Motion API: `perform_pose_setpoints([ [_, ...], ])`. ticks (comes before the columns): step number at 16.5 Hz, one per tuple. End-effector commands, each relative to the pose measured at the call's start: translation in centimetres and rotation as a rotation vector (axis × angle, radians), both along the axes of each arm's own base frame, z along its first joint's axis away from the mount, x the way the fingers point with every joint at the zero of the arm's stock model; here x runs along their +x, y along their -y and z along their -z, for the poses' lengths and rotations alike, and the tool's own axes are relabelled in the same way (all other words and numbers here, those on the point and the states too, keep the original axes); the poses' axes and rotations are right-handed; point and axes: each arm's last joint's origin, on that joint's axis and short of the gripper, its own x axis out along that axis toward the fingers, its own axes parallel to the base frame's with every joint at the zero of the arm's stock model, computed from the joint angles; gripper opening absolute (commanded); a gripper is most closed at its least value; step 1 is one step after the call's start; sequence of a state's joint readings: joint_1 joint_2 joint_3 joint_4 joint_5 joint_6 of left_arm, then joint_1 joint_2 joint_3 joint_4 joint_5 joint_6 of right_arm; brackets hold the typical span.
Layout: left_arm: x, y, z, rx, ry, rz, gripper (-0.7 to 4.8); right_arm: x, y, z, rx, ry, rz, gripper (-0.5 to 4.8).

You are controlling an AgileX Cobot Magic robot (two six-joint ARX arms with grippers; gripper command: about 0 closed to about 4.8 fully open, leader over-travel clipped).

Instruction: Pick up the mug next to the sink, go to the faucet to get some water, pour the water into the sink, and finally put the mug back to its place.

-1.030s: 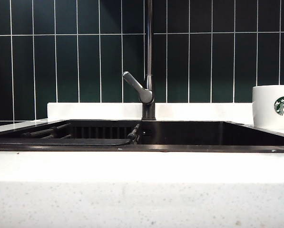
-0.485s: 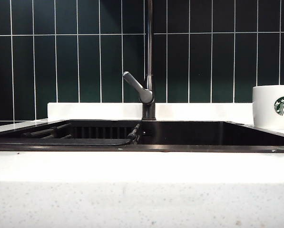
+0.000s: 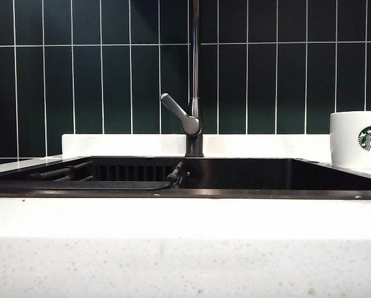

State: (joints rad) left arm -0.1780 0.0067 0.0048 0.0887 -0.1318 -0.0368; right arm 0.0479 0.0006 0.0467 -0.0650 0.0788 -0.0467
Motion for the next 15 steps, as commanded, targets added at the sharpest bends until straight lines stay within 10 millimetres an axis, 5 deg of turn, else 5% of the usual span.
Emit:
perform_pose_setpoints([
  [1,0.0,-0.1,-0.2,0.009,0.012,-0.008,-0.06,-0.1,0.0,-0.4,-0.006,0.024,0.013,-0.02],
  [15,0.0,-0.3,0.3,0.027,-0.040,-0.077,-0.05,-0.2,0.2,1.3,0.046,-0.140,0.082,-0.01],
])
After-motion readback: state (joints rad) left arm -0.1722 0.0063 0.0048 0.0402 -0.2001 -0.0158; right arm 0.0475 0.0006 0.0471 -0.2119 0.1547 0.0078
